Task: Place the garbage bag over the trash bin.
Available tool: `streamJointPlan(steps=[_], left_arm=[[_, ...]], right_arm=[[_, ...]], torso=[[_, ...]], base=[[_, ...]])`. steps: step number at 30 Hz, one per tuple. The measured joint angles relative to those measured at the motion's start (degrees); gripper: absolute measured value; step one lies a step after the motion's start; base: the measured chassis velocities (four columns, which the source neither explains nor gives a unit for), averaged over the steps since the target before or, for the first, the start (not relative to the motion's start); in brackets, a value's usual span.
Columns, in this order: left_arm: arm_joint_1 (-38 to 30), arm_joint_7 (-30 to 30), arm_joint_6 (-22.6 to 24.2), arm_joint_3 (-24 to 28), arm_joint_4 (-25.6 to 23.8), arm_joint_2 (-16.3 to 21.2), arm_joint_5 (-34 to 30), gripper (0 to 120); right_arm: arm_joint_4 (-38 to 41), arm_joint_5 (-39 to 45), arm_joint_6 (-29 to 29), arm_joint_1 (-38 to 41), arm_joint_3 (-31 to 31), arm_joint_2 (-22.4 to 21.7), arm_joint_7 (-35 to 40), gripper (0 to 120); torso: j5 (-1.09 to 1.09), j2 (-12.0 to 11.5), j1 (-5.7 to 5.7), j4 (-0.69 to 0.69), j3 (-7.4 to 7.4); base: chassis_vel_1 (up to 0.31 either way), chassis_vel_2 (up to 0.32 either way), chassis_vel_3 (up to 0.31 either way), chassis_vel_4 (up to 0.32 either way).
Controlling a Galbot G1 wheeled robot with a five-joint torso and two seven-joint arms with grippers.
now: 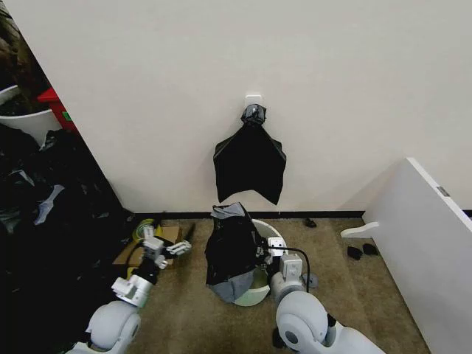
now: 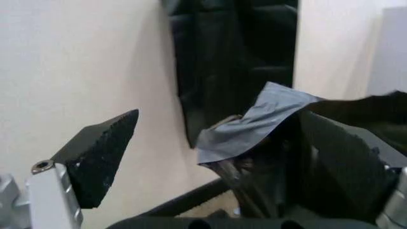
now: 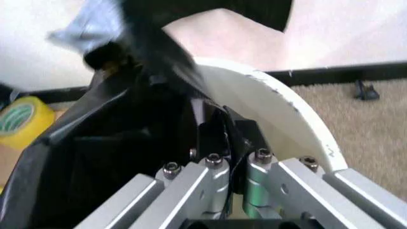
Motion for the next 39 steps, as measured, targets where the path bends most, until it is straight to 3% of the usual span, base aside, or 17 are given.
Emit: streamJointPlan(steps=[4,11,15,16,25,39], left_arm=[[-0.1,1.1,0.7,0.7,1.0,-0.4,1.6,100],[-0.4,-2.3,7.6,4.4,-1.2,-0.8,-2.4,100],[-1.5,-9.5,18.7,9.5,-5.3,-0.8,-7.9,100],[-2.2,-13.2,23.3,11.4,-6.4,-1.0,-9.4,100],[-9.6,-28.3,35.9,18.7,-5.2,-3.2,-10.6,97],[-18.5,-32.5,41.1,22.3,-1.2,-5.1,-12.7,90]], right_arm=[[-0.3,3.0,0.6,-0.8,1.7,0.1,0.6,0],[-0.9,2.7,1.7,-2.0,2.5,0.3,1.2,0],[-1.3,1.9,3.1,-2.8,3.1,0.9,0.9,0],[-1.4,1.5,3.5,-3.0,3.1,1.0,0.6,0],[-1.1,-1.1,3.9,-3.3,2.1,1.6,-0.9,0],[-0.8,-3.0,3.7,-3.8,1.2,1.9,-1.1,0]], torso=[[0.00,0.0,0.00,0.00,0.00],[0.01,0.0,0.00,0.00,0.00],[0.01,0.0,0.00,0.00,0.00],[0.02,0.0,0.00,0.00,0.00],[0.01,0.0,0.00,0.00,0.00],[0.01,0.0,0.00,0.00,0.00]], base=[[0.000,0.000,0.000,0.000],[0.000,0.000,0.000,0.000],[0.000,0.000,0.000,0.000],[0.000,0.000,0.000,0.000],[0.000,0.000,0.000,0.000],[0.000,0.000,0.000,0.000]])
